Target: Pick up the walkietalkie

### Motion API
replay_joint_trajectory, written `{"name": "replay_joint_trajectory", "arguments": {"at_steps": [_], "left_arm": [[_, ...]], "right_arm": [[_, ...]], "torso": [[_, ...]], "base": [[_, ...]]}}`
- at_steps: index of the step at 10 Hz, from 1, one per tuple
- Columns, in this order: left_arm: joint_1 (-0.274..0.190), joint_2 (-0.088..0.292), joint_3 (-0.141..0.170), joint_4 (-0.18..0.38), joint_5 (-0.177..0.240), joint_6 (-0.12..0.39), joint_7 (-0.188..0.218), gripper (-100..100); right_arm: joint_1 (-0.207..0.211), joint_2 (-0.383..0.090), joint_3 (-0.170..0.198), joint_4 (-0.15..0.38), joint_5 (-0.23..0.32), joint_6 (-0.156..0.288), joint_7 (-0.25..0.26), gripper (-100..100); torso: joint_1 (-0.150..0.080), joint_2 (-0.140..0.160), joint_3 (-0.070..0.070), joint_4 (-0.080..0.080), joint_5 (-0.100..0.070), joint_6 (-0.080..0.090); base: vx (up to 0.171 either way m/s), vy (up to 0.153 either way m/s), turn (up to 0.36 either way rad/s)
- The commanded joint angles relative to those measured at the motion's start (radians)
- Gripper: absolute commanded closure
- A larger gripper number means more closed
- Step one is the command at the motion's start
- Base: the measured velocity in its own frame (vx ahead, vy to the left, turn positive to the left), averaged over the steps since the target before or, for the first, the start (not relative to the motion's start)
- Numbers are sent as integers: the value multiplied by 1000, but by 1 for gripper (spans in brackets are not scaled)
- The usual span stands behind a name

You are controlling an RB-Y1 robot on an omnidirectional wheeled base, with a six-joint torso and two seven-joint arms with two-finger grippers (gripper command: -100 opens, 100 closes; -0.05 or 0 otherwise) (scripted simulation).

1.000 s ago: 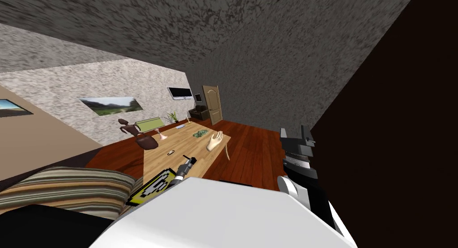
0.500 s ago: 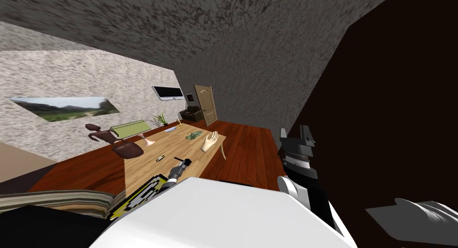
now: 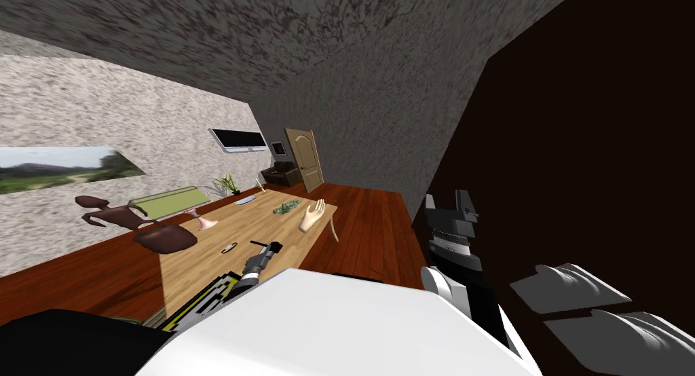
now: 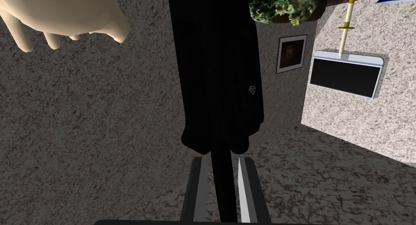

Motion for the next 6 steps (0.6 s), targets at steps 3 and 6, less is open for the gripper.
{"name": "replay_joint_trajectory", "arguments": {"at_steps": [3,6], "left_arm": [[-9,8,-6,41,108,-8,-4,100],[-11,7,-7,49,111,-14,1,0]], "right_arm": [[0,0,0,0,0,0,0,0],[0,0,0,0,0,0,0,0]], "torso": [[3,-4,-2,-1,0,-3],[4,-5,-3,-2,0,-3]], "base": [[-13,-25,-109],[3,2,6]]}}
